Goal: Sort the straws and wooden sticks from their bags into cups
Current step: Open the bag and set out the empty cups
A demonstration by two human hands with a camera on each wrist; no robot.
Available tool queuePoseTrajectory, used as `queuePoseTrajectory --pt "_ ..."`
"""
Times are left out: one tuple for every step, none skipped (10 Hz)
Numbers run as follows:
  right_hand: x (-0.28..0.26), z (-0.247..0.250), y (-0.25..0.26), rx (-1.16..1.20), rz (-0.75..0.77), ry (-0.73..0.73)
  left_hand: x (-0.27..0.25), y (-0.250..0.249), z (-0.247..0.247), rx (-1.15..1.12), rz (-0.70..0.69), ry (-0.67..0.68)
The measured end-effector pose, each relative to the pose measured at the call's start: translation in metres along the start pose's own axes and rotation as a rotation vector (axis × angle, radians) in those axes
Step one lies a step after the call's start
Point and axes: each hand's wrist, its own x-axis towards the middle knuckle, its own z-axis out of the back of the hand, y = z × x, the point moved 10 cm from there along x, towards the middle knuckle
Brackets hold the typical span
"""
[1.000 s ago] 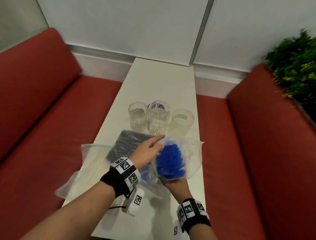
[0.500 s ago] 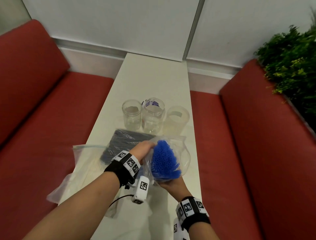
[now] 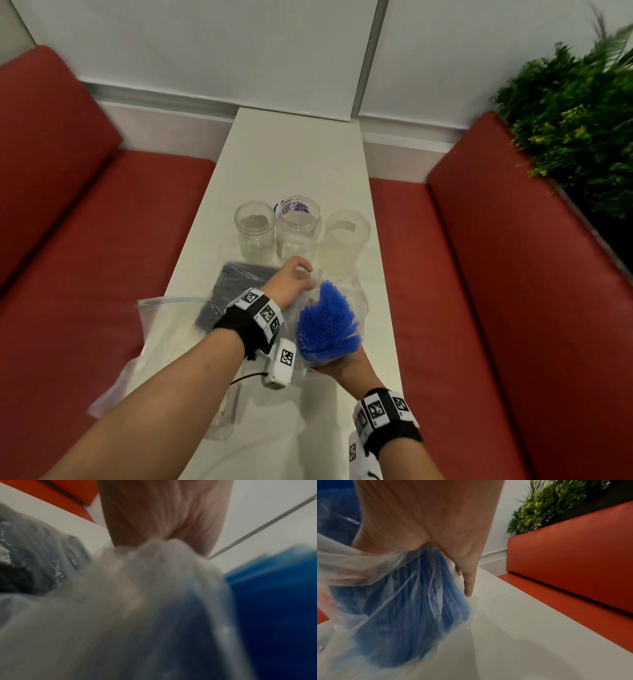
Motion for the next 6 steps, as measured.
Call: queuePoseTrajectory --pt "0.001 0.001 0.005 -0.099 0.066 -0.046 0.000 0.013 -0.004 0.169 -0.020 -0.062" --pt "-0.001 -0.006 0.007 -0.234 0.053 0.001 -0.006 0.027 -0.011 0.366 -0.010 0.058" --pt "0.003 -0.013 0.026 -0.432 0.065 0.018 -0.025 0.038 -0.011 0.265 0.022 0.192" --pt "0.017 -0.034 0.044 -0.594 0.108 0.132 -0.040 0.066 0.004 0.053 0.213 0.168" --pt "0.029 -0.029 0.027 -0.746 0.074 0.099 -0.047 0.088 0.015 0.002 0.278 0.108" --pt "0.029 -0.013 0.006 -0.812 0.071 -0.010 -0.044 0.103 0.014 -0.085 0.315 0.057"
